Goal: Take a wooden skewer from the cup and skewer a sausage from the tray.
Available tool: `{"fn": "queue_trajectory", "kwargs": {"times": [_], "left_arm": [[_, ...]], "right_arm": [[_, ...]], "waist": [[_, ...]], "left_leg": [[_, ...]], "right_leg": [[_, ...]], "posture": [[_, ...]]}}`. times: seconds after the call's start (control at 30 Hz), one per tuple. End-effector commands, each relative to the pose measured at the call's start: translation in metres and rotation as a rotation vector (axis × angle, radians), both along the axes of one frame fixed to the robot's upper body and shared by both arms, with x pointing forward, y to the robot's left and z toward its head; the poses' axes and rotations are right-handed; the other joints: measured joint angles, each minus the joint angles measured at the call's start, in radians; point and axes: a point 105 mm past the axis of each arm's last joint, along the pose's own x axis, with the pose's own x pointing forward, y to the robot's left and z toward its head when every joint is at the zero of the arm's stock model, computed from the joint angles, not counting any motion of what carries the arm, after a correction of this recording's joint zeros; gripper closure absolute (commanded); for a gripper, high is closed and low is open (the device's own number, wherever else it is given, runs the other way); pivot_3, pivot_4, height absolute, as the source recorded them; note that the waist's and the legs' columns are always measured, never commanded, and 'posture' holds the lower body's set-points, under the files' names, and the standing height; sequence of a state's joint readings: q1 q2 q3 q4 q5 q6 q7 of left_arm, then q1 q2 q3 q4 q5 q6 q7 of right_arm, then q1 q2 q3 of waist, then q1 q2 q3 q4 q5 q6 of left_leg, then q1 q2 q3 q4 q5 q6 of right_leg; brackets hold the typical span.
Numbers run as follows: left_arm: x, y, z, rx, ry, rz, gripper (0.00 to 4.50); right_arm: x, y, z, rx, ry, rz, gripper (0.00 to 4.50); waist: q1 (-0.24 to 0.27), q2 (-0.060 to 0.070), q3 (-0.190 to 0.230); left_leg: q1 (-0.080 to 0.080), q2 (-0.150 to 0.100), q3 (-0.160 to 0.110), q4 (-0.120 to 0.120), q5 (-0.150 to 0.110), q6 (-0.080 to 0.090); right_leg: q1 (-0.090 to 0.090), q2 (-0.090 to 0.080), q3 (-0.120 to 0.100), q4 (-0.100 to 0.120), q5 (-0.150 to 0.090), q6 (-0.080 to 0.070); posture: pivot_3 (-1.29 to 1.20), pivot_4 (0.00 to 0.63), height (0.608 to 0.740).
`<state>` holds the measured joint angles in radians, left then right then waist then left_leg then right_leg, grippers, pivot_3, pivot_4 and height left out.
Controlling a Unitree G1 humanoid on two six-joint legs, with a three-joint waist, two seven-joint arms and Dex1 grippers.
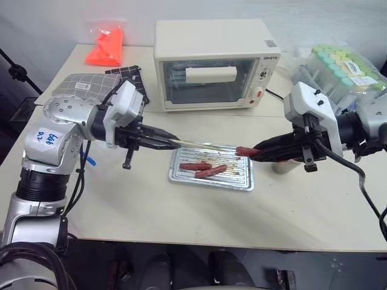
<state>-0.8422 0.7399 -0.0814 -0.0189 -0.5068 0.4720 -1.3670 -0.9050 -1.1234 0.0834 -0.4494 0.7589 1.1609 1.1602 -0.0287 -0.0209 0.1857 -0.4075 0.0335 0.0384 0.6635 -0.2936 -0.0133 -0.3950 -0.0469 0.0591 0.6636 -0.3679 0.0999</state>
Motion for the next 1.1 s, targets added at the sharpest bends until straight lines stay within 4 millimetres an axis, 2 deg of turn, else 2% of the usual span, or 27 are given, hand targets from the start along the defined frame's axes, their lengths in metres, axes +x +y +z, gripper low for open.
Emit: {"fn": "queue_trajectory", "kwargs": {"times": [0.03, 0.53, 1.1], "left_arm": [[0.000, -0.003, 0.012, -0.019, -0.050, -0.002, 4.50], [-0.001, -0.013, 0.010, -0.033, -0.052, -0.030, 4.50], [-0.002, -0.049, 0.000, -0.072, -0.051, -0.130, 4.50]], "right_arm": [[-0.002, 0.003, 0.006, -0.001, -0.041, 0.003, 4.24], [0.000, 0.010, 0.004, 0.016, -0.040, -0.001, 4.24], [-0.003, 0.031, 0.000, 0.016, -0.026, 0.071, 4.24]], "waist": [[-0.001, 0.000, 0.000], [0.000, 0.000, 0.000], [0.000, 0.000, 0.000]], "left_leg": [[0.000, 0.000, 0.000, 0.000, 0.000, 0.000], [0.000, 0.000, 0.000, 0.000, 0.000, 0.000], [0.000, 0.000, 0.000, 0.001, 0.000, 0.000]], "right_leg": [[0.000, 0.000, 0.000, 0.000, 0.000, 0.000], [0.000, 0.000, 0.000, 0.001, 0.000, 0.000], [0.000, 0.000, 0.000, 0.001, 0.000, 0.000]], "posture": [[0.00, 0.150, 0.740], [0.00, 0.150, 0.740], [0.00, 0.150, 0.740]]}}
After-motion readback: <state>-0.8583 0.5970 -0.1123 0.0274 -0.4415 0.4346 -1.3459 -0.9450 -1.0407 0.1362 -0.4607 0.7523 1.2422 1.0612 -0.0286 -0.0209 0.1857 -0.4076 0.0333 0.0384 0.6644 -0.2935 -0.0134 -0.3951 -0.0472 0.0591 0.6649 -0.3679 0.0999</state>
